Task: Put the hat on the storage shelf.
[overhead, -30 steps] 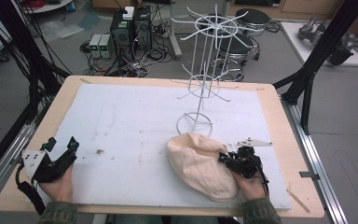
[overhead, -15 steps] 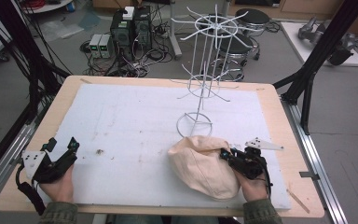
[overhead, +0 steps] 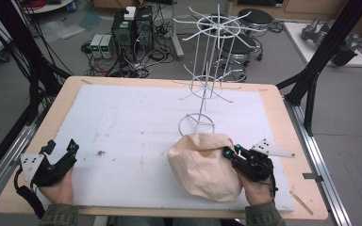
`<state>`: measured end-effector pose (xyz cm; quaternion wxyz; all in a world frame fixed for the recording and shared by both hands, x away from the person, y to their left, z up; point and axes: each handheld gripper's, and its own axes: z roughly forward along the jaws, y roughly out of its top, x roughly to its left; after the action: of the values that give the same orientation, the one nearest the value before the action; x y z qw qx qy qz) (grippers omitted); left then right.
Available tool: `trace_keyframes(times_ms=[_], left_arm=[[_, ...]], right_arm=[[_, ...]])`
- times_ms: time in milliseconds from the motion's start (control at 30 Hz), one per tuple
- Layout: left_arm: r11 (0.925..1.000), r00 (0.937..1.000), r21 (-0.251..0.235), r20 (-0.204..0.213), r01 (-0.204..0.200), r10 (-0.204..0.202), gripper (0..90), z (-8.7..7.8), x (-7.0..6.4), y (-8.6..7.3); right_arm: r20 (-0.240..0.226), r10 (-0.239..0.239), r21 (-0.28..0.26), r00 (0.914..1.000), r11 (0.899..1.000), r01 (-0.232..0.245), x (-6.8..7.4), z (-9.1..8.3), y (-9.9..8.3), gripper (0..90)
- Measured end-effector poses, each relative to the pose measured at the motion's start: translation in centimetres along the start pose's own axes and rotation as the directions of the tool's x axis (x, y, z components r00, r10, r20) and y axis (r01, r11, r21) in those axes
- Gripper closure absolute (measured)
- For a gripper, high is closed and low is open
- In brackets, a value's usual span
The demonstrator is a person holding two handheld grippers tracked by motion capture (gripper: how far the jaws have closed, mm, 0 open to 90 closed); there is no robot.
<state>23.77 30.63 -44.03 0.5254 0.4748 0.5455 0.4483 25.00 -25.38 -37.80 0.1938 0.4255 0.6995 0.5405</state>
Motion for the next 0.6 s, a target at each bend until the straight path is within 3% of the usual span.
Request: trace_keyframes(times_ms=[400, 600], left_arm=[[0.9999, 0.9999, 0.001, -0.003, 0.016, -0.016, 29.0, 0.1, 0.2, 0.0], [0.9998, 0.9998, 0.003, 0.001, 0.02, -0.02, 29.2, 0.1, 0.2, -0.1]], right_arm=[[-0.035, -0.033, -0.116, 0.9988, 0.993, 0.029, 0.5, -1.2, 1.1, 74.8], [-0.045, -0.066, -0.182, 0.9968, 0.982, 0.056, 1.1, -1.6, 2.3, 74.8]])
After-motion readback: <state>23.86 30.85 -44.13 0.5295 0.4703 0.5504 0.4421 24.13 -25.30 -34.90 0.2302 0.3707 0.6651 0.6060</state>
